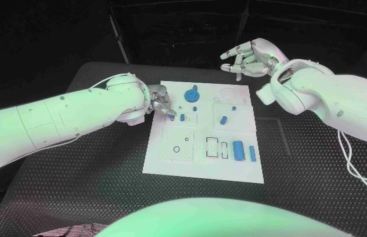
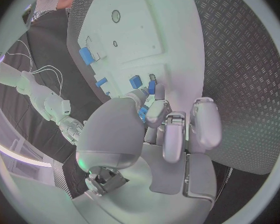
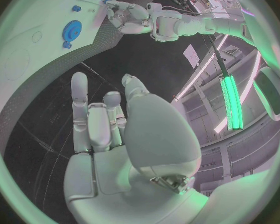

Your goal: Assemble the parts on the task board

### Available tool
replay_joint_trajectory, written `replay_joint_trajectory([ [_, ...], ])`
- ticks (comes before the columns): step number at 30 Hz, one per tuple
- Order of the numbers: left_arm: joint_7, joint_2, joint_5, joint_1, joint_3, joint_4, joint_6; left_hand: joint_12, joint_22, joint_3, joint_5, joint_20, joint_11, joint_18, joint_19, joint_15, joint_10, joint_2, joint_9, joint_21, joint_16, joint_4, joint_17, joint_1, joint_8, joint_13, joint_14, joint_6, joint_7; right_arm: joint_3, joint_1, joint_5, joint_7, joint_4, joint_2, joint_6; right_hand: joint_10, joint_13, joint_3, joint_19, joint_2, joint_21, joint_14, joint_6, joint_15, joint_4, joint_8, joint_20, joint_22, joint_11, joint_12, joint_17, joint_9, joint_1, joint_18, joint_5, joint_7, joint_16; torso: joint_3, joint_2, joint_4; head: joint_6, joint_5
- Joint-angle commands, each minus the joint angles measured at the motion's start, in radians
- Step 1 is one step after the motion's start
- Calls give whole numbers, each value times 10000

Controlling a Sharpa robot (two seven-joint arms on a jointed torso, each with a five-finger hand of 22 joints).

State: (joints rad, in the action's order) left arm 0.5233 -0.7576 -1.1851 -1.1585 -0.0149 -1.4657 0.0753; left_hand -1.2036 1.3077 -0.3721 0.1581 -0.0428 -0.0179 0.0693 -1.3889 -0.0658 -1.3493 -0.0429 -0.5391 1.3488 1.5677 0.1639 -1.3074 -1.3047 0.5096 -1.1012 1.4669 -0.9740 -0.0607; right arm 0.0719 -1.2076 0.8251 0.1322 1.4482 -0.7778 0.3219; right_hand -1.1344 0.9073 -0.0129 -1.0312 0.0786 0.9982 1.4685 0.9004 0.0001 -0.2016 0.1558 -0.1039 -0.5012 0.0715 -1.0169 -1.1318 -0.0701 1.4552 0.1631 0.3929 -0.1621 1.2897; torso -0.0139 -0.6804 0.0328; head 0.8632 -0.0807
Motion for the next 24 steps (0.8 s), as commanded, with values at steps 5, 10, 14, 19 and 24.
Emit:
replay_joint_trajectory([
  [5,-22,69,-341,-5,-7,-8,487,-49,0,-949,3,-14,-10,12,-47,-36,-75,-3,-21,30,31,-892,-2634,-72,40,-1,1039,15,85,6,-18,15,112,12,13,-59,-25,9,-21,4,-72,-65,95,-53,-78,-17,46,22,11,-16,-63,-10,4,-58,194,63,23,-26,1,10,3,14,-6],
  [10,-16,123,-376,-5,-6,34,538,-49,0,-949,3,-14,-10,12,-47,-36,-75,-3,-21,30,31,-892,-2634,-72,40,-1,1039,15,85,5,-17,15,117,12,14,-59,-25,9,-21,4,-72,-65,95,-53,-78,-17,46,22,11,-16,-63,-10,4,-58,194,63,23,-26,1,5,-3,13,-3],
  [14,-10,144,-384,-5,-5,28,643,-48,0,-951,3,-14,-10,12,-47,-36,-75,-3,-21,30,31,-893,-2634,-72,41,-1,1039,15,85,5,-17,15,116,10,14,-63,-25,9,-21,4,-72,-65,95,-53,-78,-17,46,22,11,-16,-63,-10,4,-58,194,63,23,-26,-1,3,6,27,4],
  [19,3,146,-447,-5,-5,28,875,-37,-10,-983,1,-13,-12,15,-39,-38,-69,-23,-26,20,31,-905,-2634,-63,52,13,1039,18,89,5,-17,15,116,5,15,-66,-25,9,-21,4,-72,-65,95,-53,-78,-17,46,22,11,-16,-63,-10,4,-58,194,63,23,-26,1,8,8,52,-11],
  [24,11,156,-548,-5,-4,38,1031,-37,-10,-983,1,-13,-12,15,-39,-38,-69,-23,-26,20,31,-905,-2634,-63,52,13,1039,18,89,5,-16,15,120,-2,20,-69,-25,9,-21,4,-72,-65,95,-53,-78,-17,46,22,11,-16,-63,-10,4,-58,194,63,23,-26,-2,12,5,59,-9],
])
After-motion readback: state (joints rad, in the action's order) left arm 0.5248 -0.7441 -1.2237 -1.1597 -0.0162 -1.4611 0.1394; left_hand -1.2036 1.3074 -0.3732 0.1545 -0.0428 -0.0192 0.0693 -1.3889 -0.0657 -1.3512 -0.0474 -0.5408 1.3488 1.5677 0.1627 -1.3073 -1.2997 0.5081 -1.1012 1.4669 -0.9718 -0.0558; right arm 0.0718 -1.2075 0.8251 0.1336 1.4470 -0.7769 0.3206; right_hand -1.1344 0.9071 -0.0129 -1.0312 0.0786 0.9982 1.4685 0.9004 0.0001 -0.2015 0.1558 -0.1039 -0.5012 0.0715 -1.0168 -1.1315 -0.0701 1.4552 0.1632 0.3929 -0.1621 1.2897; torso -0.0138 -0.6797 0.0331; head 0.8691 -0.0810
